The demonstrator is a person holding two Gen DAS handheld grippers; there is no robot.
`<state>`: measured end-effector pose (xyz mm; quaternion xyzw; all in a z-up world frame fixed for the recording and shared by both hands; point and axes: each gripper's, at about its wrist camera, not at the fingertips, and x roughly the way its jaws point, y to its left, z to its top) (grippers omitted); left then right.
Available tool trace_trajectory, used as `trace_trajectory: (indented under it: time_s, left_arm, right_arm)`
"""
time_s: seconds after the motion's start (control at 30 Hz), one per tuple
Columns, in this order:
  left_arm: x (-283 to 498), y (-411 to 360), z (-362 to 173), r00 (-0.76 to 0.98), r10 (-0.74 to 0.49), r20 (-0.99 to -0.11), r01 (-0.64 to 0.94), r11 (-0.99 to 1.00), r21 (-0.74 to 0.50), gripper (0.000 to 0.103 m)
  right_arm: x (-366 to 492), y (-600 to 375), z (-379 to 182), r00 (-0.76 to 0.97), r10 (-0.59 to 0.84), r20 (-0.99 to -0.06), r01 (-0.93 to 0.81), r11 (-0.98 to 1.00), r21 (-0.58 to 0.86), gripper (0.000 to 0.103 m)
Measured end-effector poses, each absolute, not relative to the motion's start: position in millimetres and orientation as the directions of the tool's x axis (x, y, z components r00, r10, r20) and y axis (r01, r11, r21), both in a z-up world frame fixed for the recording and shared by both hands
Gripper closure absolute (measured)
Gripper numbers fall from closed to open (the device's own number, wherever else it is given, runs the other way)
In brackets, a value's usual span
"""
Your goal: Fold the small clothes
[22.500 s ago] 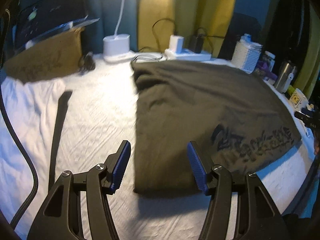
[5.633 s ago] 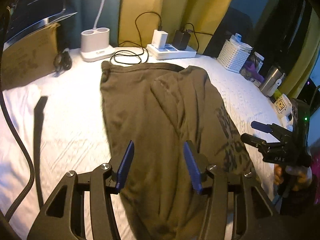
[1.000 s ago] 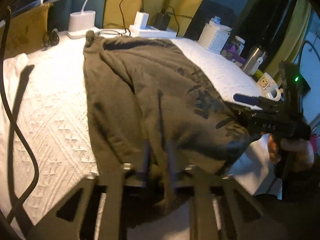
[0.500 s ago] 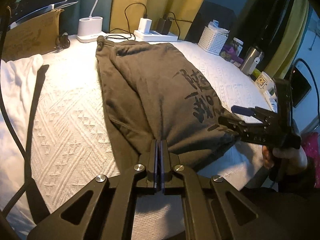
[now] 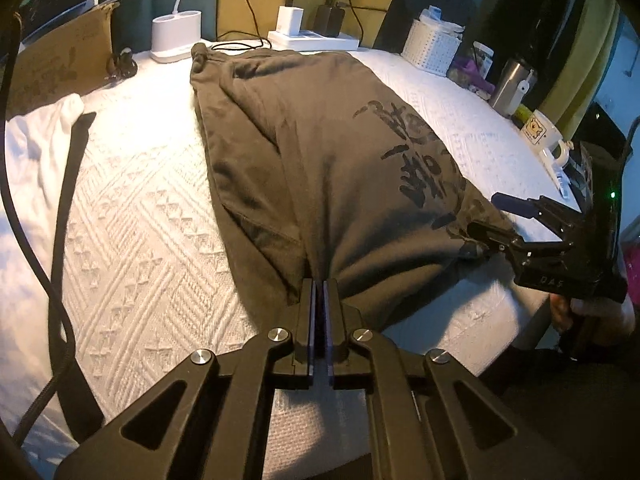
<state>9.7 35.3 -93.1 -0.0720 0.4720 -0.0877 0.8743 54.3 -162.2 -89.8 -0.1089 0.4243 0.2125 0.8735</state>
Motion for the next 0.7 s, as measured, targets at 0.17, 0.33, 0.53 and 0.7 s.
trace_trajectory:
  time_s: [0.17,0.33,0.53,0.7]
  left_arm:
    - [11.3,37.3,-81.3,0.552,-0.208,-0.807,0.071,0.977,-0.203,0.098]
    - [19.1,40.3,-70.0,0.591,-0.194,-0.783,0.049,0.977,-0.206,0.035]
    - [33.9,41.5,-62.9,0.602,-0.172,-0.78,0.031,0.981,-0.192,0.035]
    - [49.6,45.0,-58.5,0.61,-0.161,-0.776,0.016,0.981,-0.191,0.034]
  right_arm:
    - [53.7,-165.1,-82.9,0.533,0.278,-0.799,-0.483,0.876,-0.017,0.025]
    - [58.8,-166.4,-72.5,0.537,0.282,-0.795,-0.487,0.873,-0.019,0.025]
    - [67.9,-171.1,-60.7,0.539,0.309,-0.784,-0.484,0.875,0.012,0.025]
    - [82.4,-173.5,-51.5,0.551,0.315,-0.773,-0.478,0.878,0.016,0.025]
